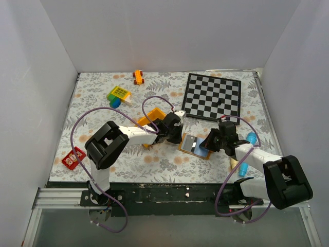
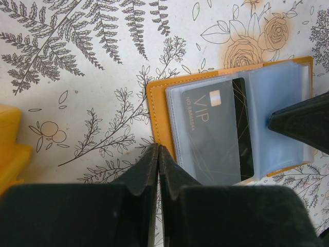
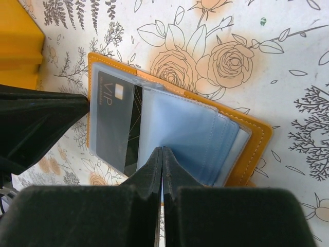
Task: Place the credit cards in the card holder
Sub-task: Insert the credit card into the card slot.
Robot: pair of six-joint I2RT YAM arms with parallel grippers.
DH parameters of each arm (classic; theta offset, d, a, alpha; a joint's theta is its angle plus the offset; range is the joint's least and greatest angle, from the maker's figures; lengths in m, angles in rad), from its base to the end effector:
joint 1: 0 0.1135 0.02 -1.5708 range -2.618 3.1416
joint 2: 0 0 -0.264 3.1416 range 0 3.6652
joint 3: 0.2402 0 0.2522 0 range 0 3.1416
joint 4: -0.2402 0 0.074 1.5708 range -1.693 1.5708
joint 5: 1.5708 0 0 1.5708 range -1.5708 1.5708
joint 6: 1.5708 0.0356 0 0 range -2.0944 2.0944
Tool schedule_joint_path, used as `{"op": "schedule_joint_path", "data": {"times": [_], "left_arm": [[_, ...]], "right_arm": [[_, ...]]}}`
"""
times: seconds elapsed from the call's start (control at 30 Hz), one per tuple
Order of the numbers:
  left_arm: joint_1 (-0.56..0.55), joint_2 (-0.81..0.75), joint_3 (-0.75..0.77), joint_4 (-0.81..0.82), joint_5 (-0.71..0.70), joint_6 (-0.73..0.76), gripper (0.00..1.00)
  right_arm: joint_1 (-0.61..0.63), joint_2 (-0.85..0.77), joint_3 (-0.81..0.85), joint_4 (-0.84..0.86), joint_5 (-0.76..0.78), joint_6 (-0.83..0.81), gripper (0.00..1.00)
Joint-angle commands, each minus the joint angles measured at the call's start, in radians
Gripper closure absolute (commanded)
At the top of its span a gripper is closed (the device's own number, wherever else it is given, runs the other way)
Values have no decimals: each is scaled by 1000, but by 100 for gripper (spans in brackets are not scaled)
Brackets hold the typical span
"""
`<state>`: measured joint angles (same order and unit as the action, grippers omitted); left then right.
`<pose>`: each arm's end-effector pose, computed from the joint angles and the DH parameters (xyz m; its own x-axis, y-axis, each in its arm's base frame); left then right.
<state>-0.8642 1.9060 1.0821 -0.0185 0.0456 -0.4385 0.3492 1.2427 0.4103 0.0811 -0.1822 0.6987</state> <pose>0.2521 -0.2978 0.1421 -0.7696 0.2483 -0.5883 0.5000 0.8073 -0.3134 0.2081 0.0826 0.1482 -0.7876 0.3864 -0.4800 0.0597 0.8231 0.5648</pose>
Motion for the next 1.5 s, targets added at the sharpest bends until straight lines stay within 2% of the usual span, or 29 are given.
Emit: {"op": "schedule_joint_path", "data": {"times": [0.0,0.37,0.83,1.47], "left_arm": [[-16,50,-4,-66,25,12,100],[-16,57,-4,-66,27,12,100],[-16,62,-2,-66,28,12,100],[-16,68,2,-67,28,12,100]], "right_arm": [[10,3,41,39,-2,-18,99],[13,-3,53,58,-25,-19,99],[22,92,94,109,-60,-13,99],[27,63,97,-21,4,-42,99]]}}
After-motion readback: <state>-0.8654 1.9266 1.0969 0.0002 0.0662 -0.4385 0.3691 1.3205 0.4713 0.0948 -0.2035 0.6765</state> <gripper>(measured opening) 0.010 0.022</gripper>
